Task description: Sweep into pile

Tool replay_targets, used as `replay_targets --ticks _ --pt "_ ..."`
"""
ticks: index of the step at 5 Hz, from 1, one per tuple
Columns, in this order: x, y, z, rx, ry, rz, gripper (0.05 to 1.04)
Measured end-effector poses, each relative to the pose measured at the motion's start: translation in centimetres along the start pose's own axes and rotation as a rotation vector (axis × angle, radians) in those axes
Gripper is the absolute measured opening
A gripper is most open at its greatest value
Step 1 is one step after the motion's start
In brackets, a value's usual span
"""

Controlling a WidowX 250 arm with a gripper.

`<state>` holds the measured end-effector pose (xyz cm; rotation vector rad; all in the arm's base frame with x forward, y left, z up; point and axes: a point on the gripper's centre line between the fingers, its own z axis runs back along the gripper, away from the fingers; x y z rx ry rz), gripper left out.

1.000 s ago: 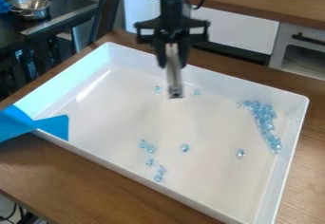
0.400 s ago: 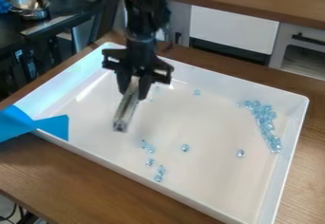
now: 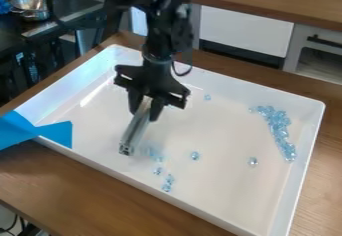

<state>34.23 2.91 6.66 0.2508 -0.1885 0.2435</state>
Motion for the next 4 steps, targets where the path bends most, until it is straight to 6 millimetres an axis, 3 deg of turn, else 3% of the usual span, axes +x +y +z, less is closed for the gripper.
replay_targets --ticks 4 --pt "-1.7 -2.3 -0.8 0.052 0.013 -0.022 0.37"
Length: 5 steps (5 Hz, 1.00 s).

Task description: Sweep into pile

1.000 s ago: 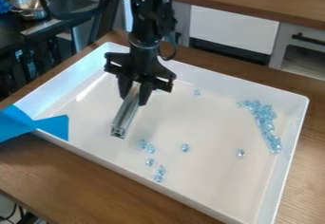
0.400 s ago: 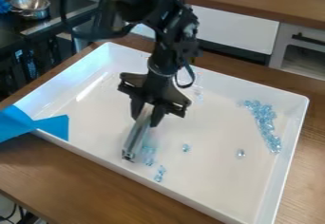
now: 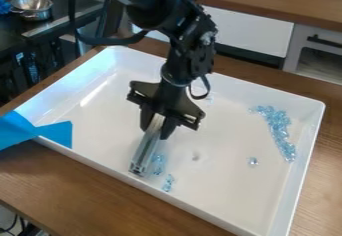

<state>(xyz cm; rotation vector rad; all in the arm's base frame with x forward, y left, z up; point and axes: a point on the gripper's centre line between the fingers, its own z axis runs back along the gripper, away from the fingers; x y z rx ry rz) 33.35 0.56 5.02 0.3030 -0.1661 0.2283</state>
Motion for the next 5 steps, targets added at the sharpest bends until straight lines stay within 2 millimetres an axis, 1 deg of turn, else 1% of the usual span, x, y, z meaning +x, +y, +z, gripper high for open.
replay_targets --ticks 1,2,3,4,5 --pt "-0.5 -0.6 -0.2 0.0 0.029 0.027 0.37" --pt "-0.7 -1.4 -0.1 -0.014 0.055 0.076 0.37" --pt "-1.0 -1.8 0.0 -0.03 0.075 0.106 0.37" --pt "-1.5 -3.0 0.4 -0.06 0.093 0.123 0.37" --pt "-2.0 -4.6 1.1 -0.105 0.081 0.141 0.37"
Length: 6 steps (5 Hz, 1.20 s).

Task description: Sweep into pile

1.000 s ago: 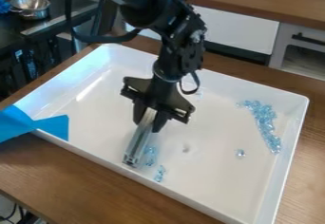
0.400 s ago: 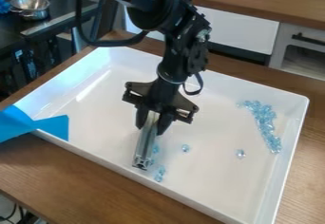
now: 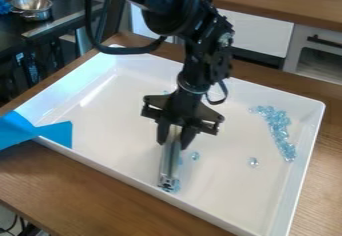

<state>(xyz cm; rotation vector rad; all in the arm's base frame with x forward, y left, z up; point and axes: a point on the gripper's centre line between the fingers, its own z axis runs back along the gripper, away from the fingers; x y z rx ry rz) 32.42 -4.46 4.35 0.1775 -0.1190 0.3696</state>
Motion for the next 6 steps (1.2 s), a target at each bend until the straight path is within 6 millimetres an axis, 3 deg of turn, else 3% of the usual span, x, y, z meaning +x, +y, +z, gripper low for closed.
replay_targets --ticks 1,4,6 --pt "0.5 -0.9 0.1 -0.024 -0.007 0.06 0.37" --pt "6.2 -6.1 0.1 -0.076 -0.014 0.264 0.37" --pt "6.0 -10.3 1.3 -0.143 0.035 0.296 0.37"
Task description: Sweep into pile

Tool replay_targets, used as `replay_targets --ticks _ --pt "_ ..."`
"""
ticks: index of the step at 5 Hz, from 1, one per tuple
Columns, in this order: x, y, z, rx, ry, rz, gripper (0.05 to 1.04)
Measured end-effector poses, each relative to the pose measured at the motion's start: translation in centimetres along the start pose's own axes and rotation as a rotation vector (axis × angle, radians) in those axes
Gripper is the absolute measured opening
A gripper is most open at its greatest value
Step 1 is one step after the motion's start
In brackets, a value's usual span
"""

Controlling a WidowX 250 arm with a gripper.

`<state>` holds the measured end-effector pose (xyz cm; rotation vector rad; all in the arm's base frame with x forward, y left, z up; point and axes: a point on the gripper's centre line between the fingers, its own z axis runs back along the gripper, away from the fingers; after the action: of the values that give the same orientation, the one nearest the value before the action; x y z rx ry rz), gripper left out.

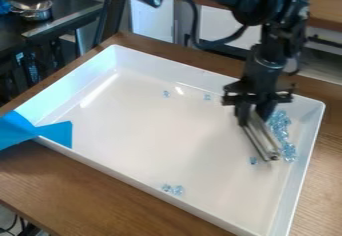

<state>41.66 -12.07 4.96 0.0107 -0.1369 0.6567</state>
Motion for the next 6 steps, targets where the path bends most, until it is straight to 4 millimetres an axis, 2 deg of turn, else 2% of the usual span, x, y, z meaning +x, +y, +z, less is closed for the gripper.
replay_targets --ticks 1,2,3,4,5,6 --pt "-0.5 -1.6 1.2 -0.03 0.001 -0.001 0.37" --pt "0.9 -1.4 2.3 -0.069 0.031 0.039 0.37" --pt "3.5 0.9 5.2 -0.128 0.049 0.077 0.37" --pt "5.5 5.2 7.8 -0.086 0.017 0.081 0.37" --pt "4.9 8.1 6.7 0.031 -0.024 -0.012 0.37" --pt "5.1 11.9 6.3 0.105 -0.057 -0.077 0.37"
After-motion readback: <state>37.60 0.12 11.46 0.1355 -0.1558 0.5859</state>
